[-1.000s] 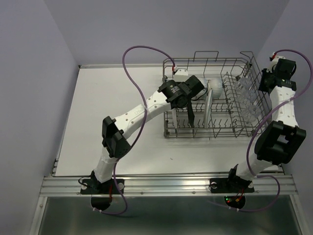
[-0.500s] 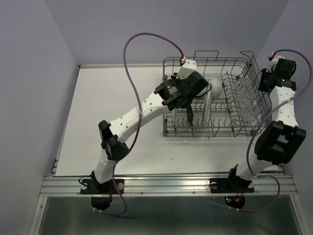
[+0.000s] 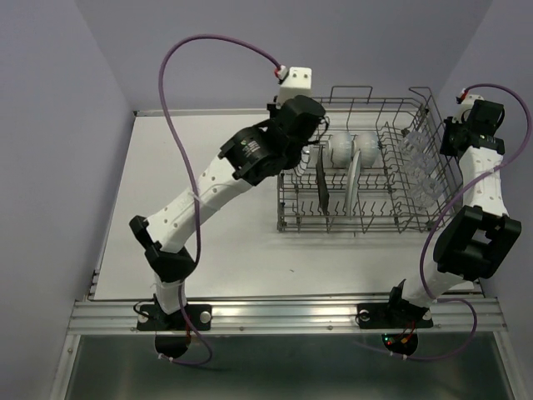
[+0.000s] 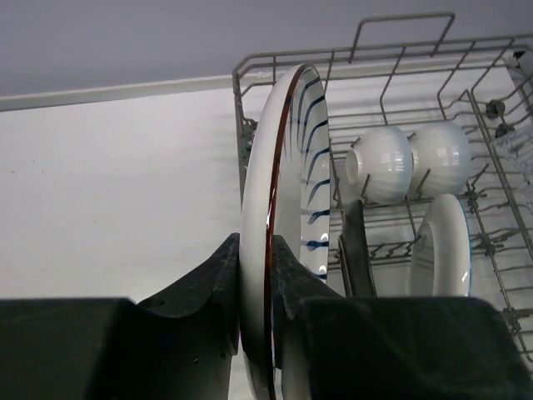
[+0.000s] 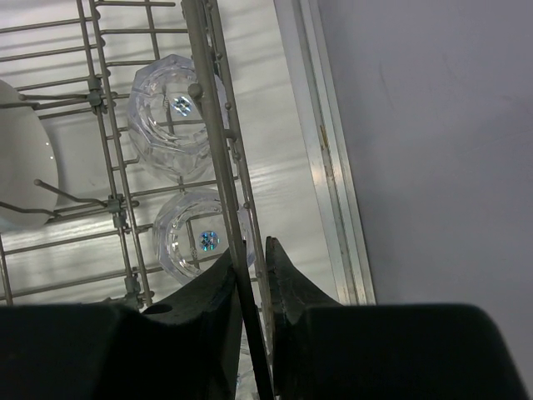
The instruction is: Unload the mixed dishes from the dish rack
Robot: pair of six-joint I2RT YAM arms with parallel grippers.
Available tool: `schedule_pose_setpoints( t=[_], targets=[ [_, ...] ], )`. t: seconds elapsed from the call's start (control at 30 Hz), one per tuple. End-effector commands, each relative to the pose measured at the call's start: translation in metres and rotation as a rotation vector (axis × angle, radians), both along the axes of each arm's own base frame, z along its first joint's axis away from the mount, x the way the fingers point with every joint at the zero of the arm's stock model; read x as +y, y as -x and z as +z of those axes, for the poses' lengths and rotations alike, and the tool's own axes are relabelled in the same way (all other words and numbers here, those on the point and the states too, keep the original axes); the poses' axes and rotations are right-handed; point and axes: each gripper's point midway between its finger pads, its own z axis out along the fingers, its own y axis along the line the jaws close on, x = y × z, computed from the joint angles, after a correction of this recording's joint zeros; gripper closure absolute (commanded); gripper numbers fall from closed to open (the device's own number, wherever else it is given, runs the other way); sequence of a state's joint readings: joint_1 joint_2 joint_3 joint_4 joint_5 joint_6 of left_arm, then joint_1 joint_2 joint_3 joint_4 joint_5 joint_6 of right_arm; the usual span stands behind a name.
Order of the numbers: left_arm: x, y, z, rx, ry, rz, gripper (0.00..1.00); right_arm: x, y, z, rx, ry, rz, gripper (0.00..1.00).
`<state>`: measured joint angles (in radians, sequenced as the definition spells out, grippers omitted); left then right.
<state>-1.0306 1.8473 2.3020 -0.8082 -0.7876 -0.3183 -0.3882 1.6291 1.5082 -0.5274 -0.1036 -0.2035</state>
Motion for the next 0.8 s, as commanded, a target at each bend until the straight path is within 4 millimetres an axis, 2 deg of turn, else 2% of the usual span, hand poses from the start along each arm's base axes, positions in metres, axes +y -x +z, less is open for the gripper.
schedule_pose_setpoints(
  t=[0.0, 0.03, 0.07, 0.13, 0.2, 0.23, 0.27, 0.3, 0.33, 0.37, 0.4, 0.5, 0.57, 0.6, 0.63, 0.7, 0.73, 0.77],
  targets=[
    [0.08, -0.02, 0.086, -0.167, 0.282, 0.133, 1.0, 0.017, -0.007, -0.02, 0.02, -0.099, 0.017, 0.99],
    [0.093, -0.022, 0.075, -0.15, 0.275, 0.136, 1.0, 0.017, -0.006, -0.021, 0.021, -0.1, 0.012, 0.99],
    [0.116, -0.036, 0.069, -0.152, 0.282, 0.179, 1.0, 0.016, -0.006, -0.02, 0.02, -0.1, 0.01, 0.99],
    [0.127, -0.043, 0.055, -0.154, 0.31, 0.118, 1.0, 0.017, -0.007, -0.021, 0.019, -0.107, 0.007, 0.99],
    [0.151, -0.058, 0.049, -0.156, 0.388, 0.098, 1.0, 0.018, -0.008, -0.023, 0.021, -0.117, 0.007, 0.99],
    [0.159, -0.063, 0.015, -0.103, 0.372, 0.101, 1.0, 0.018, -0.008, -0.024, 0.023, -0.121, 0.011, 0.99],
    [0.172, -0.058, 0.018, -0.124, 0.409, 0.1, 1.0, 0.018, -0.008, -0.023, 0.022, -0.12, 0.011, 0.99],
    [0.183, -0.066, -0.005, -0.106, 0.426, 0.072, 1.0, 0.018, -0.009, -0.024, 0.023, -0.121, 0.011, 0.99],
    [0.192, -0.062, -0.003, -0.128, 0.451, 0.062, 1.0, 0.018, -0.009, -0.024, 0.025, -0.121, 0.011, 0.99],
    [0.2, -0.063, -0.013, -0.12, 0.466, 0.061, 1.0, 0.018, -0.009, -0.026, 0.029, -0.122, 0.011, 0.99],
    [0.21, -0.067, -0.031, -0.099, 0.484, 0.049, 1.0, 0.018, -0.009, -0.027, 0.031, -0.124, 0.01, 0.98],
    [0.218, -0.073, -0.054, -0.064, 0.521, 0.011, 1.0, 0.019, -0.01, -0.026, 0.028, -0.129, 0.011, 0.97],
    [0.232, -0.082, -0.079, -0.047, 0.53, 0.025, 1.0, 0.021, -0.012, -0.027, 0.029, -0.146, 0.019, 0.95],
    [0.23, -0.082, -0.087, -0.032, 0.541, -0.008, 1.0, 0.023, -0.012, -0.028, 0.029, -0.152, 0.024, 0.95],
    [0.24, -0.084, -0.11, 0.011, 0.569, 0.017, 1.0, 0.024, -0.012, -0.028, 0.029, -0.157, 0.032, 0.95],
    [0.234, -0.084, -0.115, 0.003, 0.608, -0.064, 1.0, 0.025, -0.013, -0.029, 0.029, -0.16, 0.035, 0.95],
    [0.237, -0.086, -0.136, 0.035, 0.608, -0.047, 1.0, 0.025, -0.013, -0.029, 0.029, -0.16, 0.038, 0.95],
    [0.242, -0.089, -0.146, 0.048, 0.593, -0.028, 1.0, 0.025, -0.013, -0.03, 0.032, -0.161, 0.04, 0.95]
  ],
)
